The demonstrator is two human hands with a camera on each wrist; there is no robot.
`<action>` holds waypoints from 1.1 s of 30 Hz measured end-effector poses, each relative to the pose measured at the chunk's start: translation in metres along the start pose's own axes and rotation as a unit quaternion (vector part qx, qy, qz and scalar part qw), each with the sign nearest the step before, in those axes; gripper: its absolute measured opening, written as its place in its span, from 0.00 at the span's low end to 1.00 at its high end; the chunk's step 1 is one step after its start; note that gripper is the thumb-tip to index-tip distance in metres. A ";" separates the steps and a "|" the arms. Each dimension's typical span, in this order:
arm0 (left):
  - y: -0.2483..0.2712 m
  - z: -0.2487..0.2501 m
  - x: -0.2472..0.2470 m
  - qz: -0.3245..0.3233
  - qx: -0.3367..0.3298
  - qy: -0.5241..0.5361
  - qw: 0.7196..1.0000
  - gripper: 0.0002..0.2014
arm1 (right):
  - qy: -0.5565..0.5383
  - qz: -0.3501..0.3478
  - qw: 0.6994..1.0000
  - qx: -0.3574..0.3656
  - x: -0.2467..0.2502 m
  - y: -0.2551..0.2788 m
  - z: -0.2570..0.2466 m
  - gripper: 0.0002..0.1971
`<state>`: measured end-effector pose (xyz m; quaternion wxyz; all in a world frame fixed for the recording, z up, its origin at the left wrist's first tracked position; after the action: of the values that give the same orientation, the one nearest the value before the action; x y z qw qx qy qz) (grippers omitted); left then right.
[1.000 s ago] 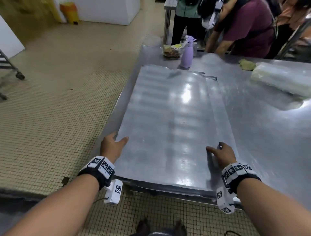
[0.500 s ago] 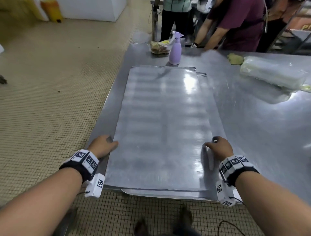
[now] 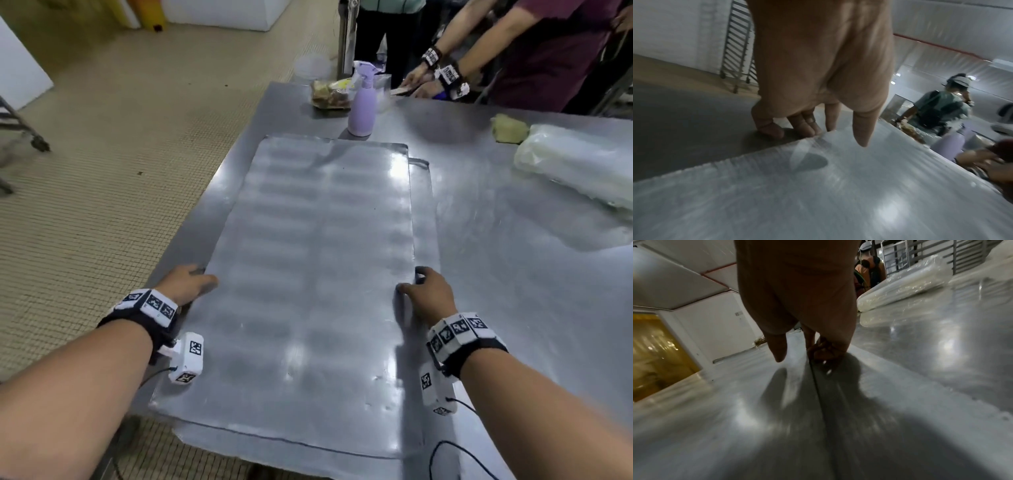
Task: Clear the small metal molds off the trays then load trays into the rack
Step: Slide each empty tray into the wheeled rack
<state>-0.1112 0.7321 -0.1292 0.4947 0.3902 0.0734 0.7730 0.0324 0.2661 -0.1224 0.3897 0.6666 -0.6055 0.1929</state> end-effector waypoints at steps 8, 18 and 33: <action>-0.001 0.020 -0.045 0.015 -0.002 0.135 0.991 0.18 | 0.049 0.034 0.997 0.046 0.025 -0.030 0.026 0.13; -0.022 0.022 -0.053 -0.022 -0.008 0.107 0.994 0.12 | 0.050 0.027 0.997 0.049 0.040 -0.033 0.035 0.12; -0.014 0.038 -0.046 -0.050 -0.055 -0.012 0.997 0.22 | 0.055 0.043 0.997 -0.019 0.033 -0.019 0.039 0.13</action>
<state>-0.0661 0.6908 -0.1342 0.5541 0.3678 0.0440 0.7455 0.0483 0.2146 -0.1280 0.4268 0.6207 -0.6147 0.2341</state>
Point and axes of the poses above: each hand's wrist, its own y-axis away from the middle knuckle, its own x-axis out of the back of the hand, z = x × y, the point moved 3 cm from there along -y, towards the middle knuckle, and after that the axes turned 1 degree about z, right-handed, at the moved point
